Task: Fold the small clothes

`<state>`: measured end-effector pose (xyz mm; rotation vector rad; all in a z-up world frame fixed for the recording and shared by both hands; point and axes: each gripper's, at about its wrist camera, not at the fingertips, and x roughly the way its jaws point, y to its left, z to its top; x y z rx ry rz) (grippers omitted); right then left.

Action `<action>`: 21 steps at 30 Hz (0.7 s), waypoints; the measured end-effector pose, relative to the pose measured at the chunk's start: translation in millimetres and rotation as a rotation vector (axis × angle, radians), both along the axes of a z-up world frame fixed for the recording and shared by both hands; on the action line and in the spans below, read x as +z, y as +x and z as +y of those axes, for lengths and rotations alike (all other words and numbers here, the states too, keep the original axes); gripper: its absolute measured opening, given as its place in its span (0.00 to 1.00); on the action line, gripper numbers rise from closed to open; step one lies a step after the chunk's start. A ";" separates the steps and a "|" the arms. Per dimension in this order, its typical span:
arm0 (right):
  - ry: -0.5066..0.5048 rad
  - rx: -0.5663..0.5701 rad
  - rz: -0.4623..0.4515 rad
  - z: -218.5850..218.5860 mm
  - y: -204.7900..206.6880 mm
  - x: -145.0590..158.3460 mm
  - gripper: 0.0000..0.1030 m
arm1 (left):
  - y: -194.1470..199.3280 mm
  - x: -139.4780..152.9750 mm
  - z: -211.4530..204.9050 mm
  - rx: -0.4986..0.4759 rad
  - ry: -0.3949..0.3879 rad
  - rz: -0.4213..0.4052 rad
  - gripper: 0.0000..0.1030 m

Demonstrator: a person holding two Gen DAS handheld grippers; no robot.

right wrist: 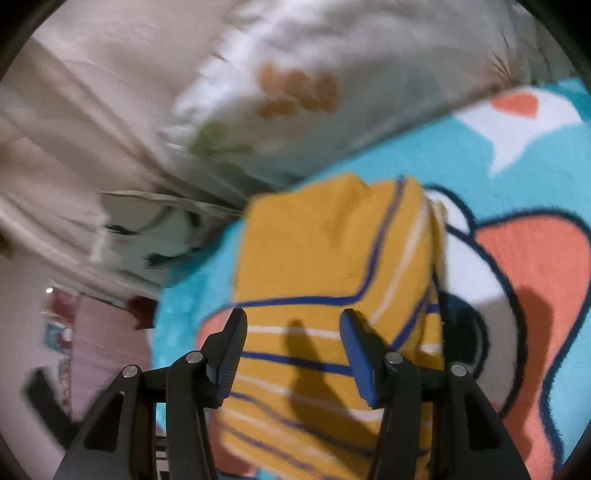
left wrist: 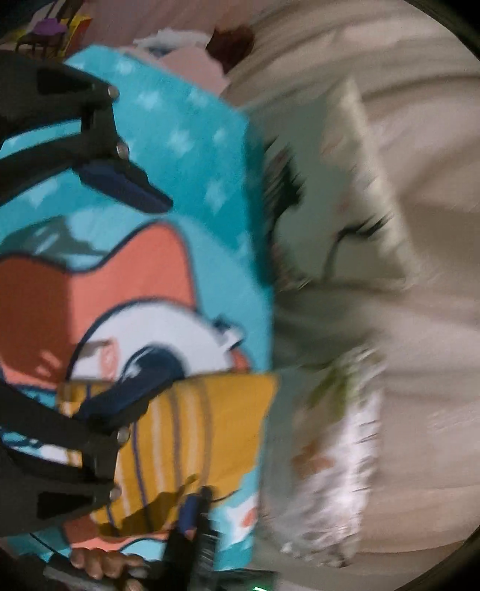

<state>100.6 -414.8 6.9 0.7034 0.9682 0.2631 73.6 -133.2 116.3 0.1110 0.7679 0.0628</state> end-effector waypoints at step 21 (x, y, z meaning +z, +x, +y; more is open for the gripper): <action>-0.561 0.103 0.015 36.6 -100.3 24.9 0.55 | -32.0 1.9 0.1 -0.010 -0.118 0.111 0.99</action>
